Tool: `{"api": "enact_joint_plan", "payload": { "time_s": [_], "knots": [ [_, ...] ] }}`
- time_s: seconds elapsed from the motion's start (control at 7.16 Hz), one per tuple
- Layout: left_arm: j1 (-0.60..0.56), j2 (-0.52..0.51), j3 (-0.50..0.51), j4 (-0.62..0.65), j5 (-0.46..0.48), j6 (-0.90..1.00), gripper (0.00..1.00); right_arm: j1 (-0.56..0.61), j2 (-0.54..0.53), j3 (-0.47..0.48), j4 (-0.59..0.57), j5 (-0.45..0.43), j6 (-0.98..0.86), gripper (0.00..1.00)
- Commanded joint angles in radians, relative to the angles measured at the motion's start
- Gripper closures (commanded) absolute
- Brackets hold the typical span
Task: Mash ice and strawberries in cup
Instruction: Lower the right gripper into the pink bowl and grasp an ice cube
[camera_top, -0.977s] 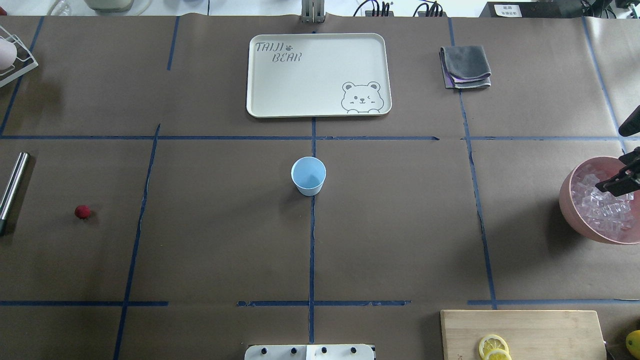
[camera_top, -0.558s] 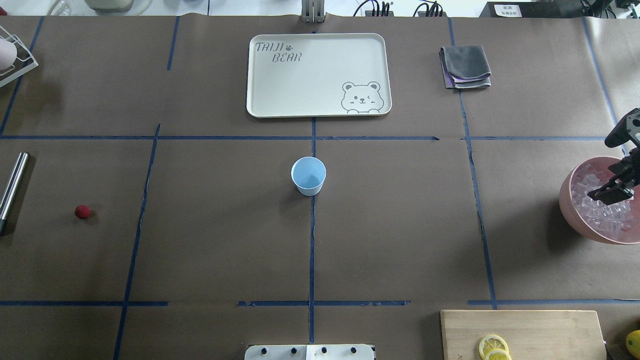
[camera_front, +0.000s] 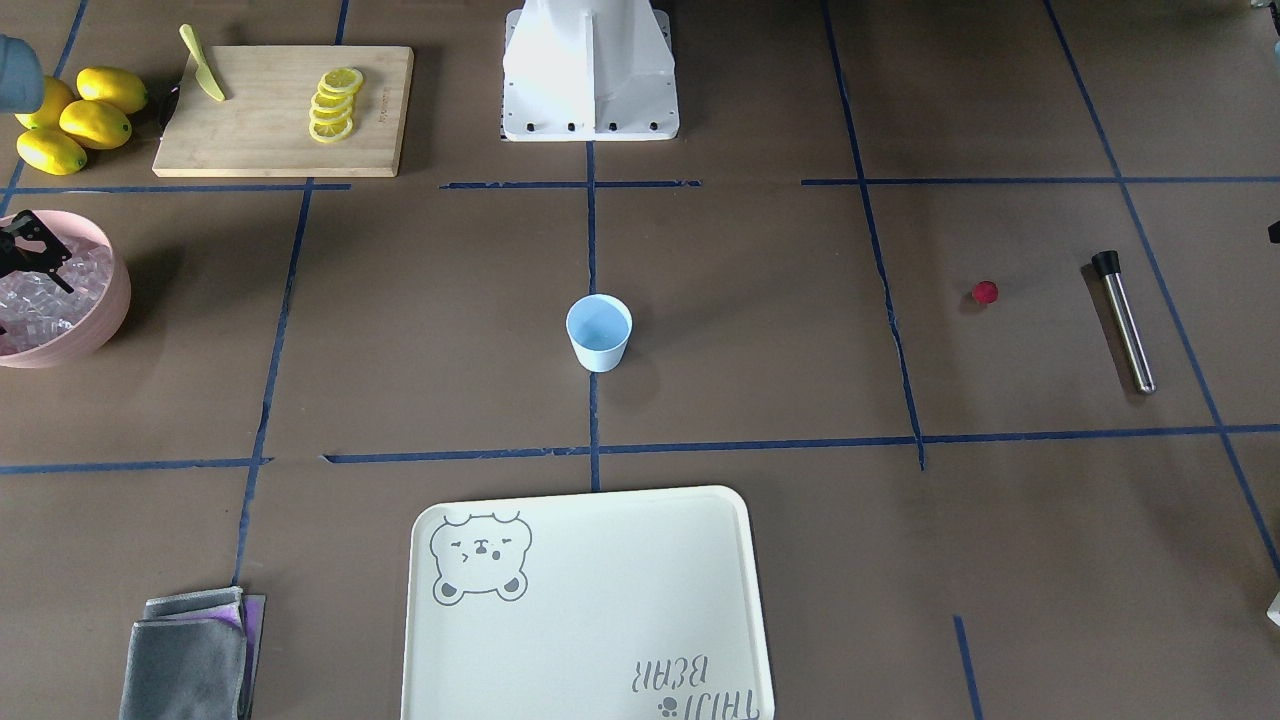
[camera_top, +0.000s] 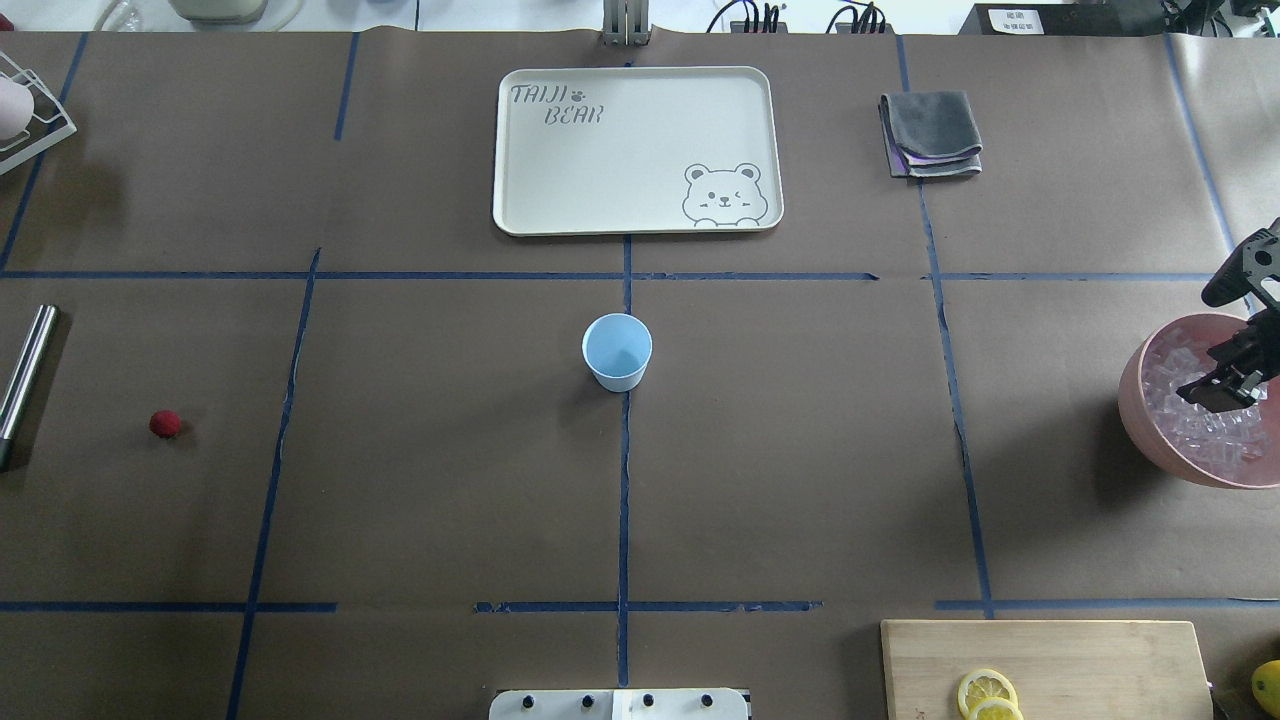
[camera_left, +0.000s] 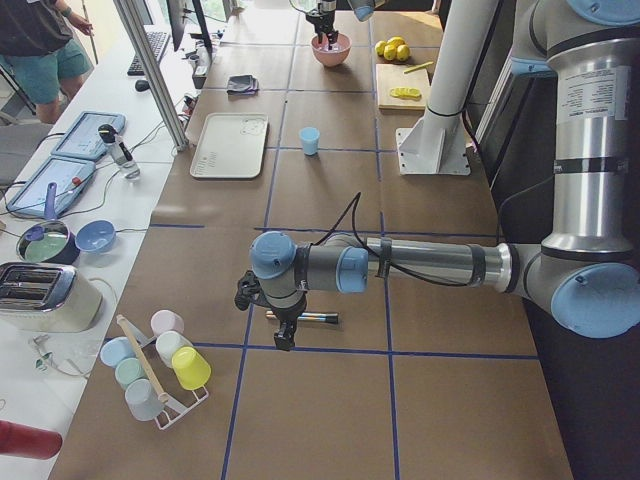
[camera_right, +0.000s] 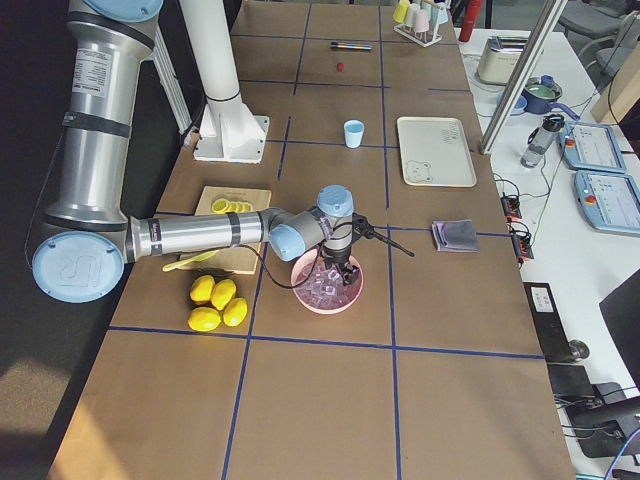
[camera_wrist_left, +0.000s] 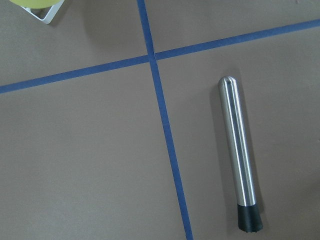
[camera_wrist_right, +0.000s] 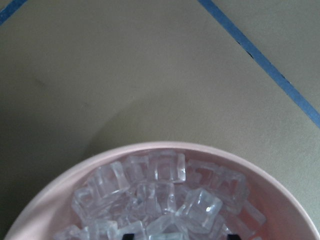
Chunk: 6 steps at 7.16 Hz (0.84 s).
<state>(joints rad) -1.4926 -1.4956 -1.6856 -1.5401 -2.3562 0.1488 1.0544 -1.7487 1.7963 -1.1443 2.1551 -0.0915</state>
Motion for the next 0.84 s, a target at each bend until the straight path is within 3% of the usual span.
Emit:
{"api": "enact_joint_plan", "payload": {
  "time_s": [0.0, 0.42, 0.56, 0.7],
  "knots": [
    [0.0, 0.0, -0.003, 0.0, 0.0, 0.0, 0.0, -0.001, 0.0, 0.001, -0.002, 0.003, -0.001, 0.96],
    [0.0, 0.0, -0.011, 0.0, -0.002, 0.0, 0.0, 0.013, 0.014, 0.056, -0.024, 0.006, 0.001, 1.0],
    [0.0, 0.0, -0.011, 0.0, -0.002, 0.0, 0.0, 0.03, 0.033, 0.083, -0.087, 0.012, 0.013, 1.0],
    [0.0, 0.0, -0.011, 0.0, -0.003, 0.002, 0.0, 0.047, 0.099, 0.119, -0.253, 0.031, 0.021, 1.0]
  ]
}}
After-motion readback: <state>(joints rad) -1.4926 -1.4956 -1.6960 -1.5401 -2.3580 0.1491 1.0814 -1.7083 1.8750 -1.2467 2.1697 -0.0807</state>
